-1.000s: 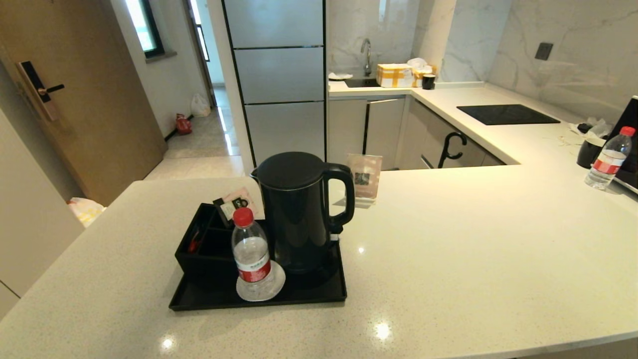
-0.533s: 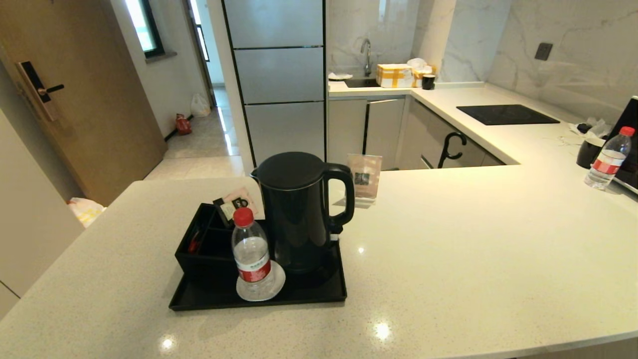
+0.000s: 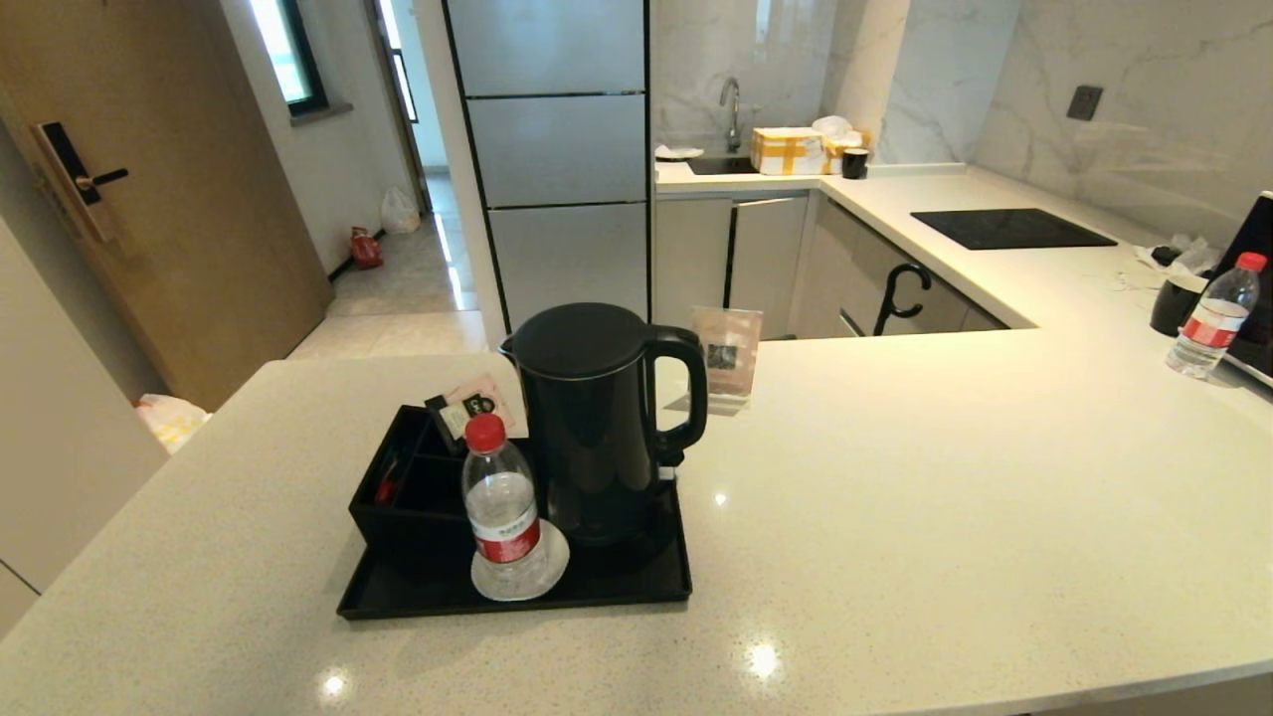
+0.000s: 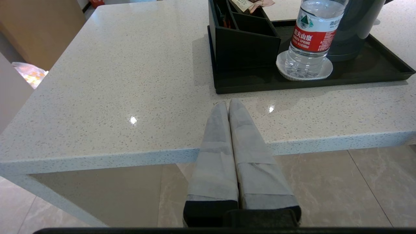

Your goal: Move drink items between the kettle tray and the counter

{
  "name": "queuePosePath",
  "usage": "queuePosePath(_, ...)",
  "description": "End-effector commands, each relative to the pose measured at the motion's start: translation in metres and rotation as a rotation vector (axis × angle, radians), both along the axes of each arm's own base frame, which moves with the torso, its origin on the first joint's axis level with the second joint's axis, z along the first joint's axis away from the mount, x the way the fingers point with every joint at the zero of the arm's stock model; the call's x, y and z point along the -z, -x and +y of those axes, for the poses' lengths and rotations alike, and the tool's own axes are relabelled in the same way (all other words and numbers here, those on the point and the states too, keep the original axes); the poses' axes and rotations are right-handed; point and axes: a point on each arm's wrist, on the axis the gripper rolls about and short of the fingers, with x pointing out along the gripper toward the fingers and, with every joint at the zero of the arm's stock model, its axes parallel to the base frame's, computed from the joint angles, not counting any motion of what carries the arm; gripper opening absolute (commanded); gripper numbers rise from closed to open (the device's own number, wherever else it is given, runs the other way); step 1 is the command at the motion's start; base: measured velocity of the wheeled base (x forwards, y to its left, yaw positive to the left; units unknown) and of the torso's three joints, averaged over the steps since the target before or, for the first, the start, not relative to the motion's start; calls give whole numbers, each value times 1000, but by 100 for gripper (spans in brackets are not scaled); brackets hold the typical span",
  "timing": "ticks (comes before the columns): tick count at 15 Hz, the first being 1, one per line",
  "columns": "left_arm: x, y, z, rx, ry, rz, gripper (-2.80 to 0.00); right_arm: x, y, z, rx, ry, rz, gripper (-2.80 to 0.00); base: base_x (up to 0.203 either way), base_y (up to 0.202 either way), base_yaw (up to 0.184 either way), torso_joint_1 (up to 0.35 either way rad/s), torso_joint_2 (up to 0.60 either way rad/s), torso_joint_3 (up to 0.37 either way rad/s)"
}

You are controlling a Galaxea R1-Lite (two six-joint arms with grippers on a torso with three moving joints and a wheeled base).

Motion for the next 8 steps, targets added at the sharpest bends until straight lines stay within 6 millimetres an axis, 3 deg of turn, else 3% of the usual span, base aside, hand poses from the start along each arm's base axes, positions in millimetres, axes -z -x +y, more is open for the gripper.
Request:
queuePosePath(1,0,0,0,0,0,1,-280,0,0,0,0,-1,3,-280,0,0,0,0,0,0)
queuePosePath(8,0,0,0,0,0,1,-280,0,0,0,1,-12,1,-280,0,0,0,0,0,0)
